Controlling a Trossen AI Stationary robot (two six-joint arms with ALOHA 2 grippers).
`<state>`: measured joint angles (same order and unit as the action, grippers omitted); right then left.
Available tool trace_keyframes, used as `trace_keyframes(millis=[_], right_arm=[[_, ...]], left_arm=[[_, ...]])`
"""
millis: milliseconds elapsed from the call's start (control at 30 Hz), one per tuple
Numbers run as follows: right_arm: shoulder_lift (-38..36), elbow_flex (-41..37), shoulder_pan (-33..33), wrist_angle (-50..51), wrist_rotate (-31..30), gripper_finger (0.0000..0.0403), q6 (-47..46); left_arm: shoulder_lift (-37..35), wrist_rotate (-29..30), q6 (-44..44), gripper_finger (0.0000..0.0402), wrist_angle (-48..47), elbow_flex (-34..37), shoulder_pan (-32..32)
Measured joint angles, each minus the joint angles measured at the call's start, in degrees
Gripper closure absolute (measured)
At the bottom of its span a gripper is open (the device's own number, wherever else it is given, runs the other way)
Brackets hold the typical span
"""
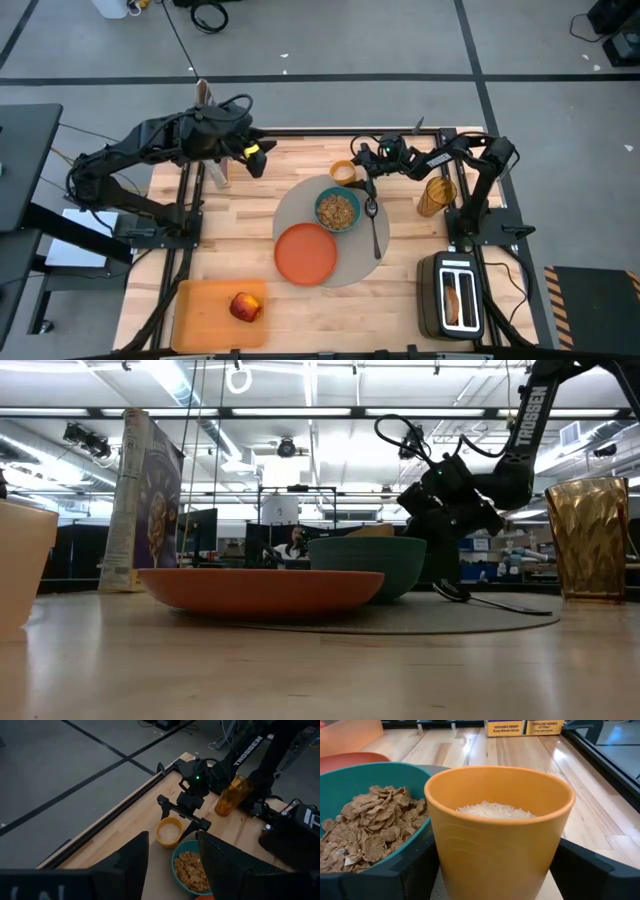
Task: Arrange a breakfast setting
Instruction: Put the yellow cup of milk on the placemat on top of the bowl
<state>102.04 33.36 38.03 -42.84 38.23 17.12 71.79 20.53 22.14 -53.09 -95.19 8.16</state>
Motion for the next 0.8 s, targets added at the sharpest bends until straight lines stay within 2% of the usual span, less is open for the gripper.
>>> trace_keyframes(millis=[800], right_arm=[[-0.02,0.04,-0.29,0.45,-2.52,0.0044,-0.11]], left_arm=[[-0.11,0.01,0.95,0.0224,0.04,0.01,-0.05]])
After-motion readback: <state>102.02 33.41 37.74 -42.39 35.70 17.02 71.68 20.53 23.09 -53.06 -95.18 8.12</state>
